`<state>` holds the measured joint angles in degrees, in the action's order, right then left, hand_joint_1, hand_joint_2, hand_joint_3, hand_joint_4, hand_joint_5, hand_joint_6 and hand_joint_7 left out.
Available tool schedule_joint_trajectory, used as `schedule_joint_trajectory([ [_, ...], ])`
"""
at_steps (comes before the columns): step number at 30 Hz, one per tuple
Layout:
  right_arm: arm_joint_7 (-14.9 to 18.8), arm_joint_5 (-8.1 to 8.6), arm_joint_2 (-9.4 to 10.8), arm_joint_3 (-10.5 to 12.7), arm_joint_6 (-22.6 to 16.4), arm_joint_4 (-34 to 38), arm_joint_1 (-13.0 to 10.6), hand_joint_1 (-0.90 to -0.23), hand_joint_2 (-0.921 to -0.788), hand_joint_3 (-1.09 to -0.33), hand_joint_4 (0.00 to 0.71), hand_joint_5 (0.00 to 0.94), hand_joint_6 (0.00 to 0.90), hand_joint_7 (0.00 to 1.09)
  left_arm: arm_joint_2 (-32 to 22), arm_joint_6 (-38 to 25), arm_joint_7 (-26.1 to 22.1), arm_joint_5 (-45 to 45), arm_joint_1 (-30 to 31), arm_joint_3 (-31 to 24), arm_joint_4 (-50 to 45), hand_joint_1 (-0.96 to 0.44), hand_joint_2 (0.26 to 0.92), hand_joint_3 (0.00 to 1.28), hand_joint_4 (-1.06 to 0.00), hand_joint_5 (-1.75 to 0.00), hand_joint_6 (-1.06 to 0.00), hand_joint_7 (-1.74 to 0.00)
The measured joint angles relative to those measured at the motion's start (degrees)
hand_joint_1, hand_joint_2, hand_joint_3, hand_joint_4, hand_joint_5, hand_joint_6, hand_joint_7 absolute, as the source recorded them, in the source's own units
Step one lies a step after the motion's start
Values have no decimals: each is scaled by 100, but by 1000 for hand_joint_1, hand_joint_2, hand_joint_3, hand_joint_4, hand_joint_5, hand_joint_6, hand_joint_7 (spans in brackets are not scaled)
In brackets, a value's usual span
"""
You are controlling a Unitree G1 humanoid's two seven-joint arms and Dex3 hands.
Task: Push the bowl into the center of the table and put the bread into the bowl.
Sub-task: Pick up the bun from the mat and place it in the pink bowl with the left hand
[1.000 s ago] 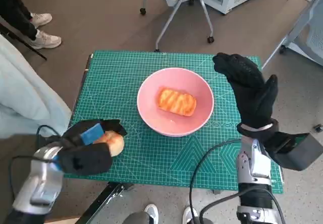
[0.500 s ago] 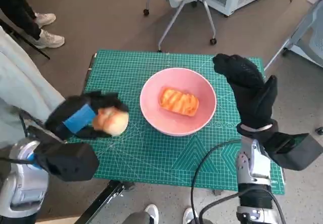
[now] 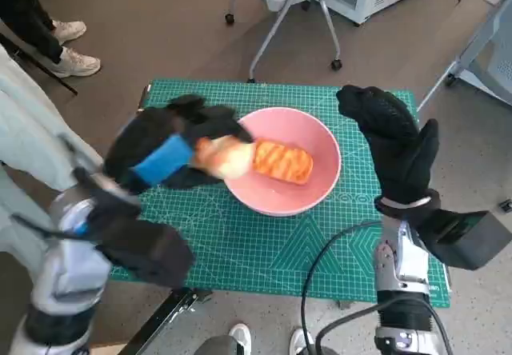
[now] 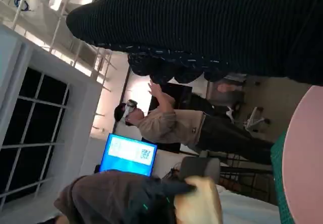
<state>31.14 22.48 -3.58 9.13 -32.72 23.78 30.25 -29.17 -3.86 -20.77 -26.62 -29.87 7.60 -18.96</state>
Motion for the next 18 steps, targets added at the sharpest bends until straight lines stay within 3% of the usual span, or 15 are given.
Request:
schedule_joint_trajectory([
  [6,3,30,-75,67,33,-16,-21,-674,-921,-743,232,0,85,550,468,448,243,-355,-900,660,1203,3,882,26,-844,-1018,-735,-1032],
  [13,12,29,-43,66,38,-30,-32,-682,-921,-737,233,1,86,550,856,713,312,-489,-1467,1074,2465,3,905,21,-808,-1094,-684,-1049],
  [17,12,29,-42,73,38,-44,-43,-682,-921,-733,232,0,85,550,1021,734,305,-510,-1630,1254,3054,1,918,94,-715,-1189,-557,-1175],
  [18,12,30,-42,77,38,-46,-47,-682,-921,-733,232,0,85,550,1048,732,298,-516,-1644,1285,3141,-14,905,92,-674,-1066,-526,-1067],
])
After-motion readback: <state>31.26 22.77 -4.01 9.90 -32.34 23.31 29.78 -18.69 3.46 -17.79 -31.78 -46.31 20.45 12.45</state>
